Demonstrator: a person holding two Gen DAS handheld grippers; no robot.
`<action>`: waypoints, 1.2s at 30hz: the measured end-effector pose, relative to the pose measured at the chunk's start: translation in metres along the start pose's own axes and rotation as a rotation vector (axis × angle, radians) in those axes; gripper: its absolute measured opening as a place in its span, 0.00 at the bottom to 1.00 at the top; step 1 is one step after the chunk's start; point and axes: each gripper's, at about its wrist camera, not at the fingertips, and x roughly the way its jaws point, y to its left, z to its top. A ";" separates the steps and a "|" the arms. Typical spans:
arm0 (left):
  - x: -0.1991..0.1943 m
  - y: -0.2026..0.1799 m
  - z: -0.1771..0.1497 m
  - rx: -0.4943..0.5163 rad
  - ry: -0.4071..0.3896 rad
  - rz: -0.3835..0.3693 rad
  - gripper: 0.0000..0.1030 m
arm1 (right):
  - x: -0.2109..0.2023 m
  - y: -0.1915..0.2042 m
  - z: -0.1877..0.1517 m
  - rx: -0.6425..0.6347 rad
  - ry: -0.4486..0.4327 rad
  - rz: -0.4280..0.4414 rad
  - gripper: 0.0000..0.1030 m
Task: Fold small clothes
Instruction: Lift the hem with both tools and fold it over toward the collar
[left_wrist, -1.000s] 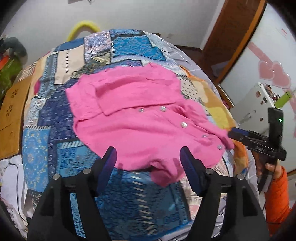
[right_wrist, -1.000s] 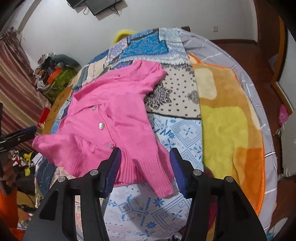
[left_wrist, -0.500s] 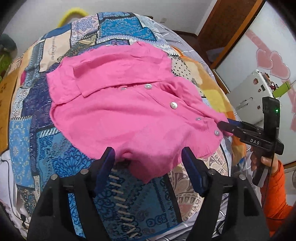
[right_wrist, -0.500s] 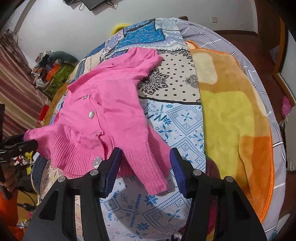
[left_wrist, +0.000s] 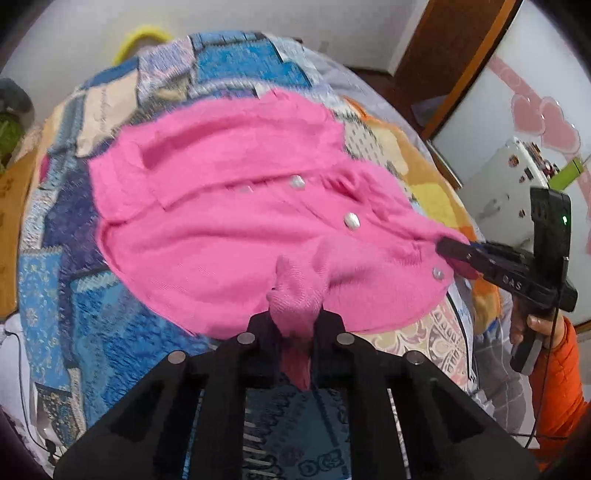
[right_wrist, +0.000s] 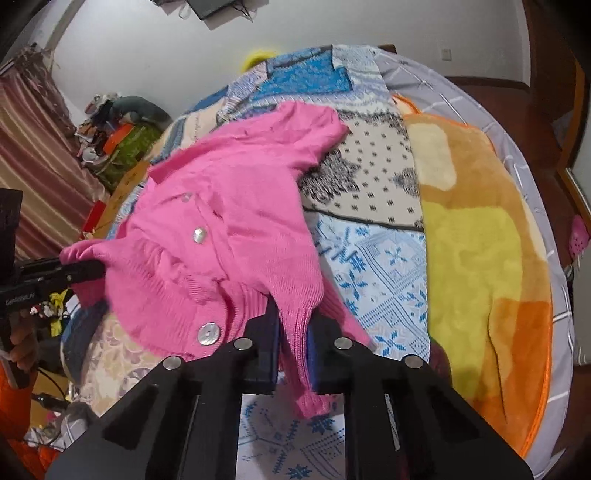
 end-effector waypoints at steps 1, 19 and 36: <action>-0.006 0.003 0.001 -0.004 -0.023 0.011 0.11 | -0.002 0.001 0.001 -0.005 -0.009 0.001 0.07; -0.144 0.097 0.019 -0.233 -0.409 0.099 0.10 | -0.088 0.052 0.056 -0.065 -0.317 0.086 0.06; -0.099 0.140 0.099 -0.276 -0.365 0.194 0.10 | -0.034 0.080 0.160 -0.128 -0.345 0.039 0.06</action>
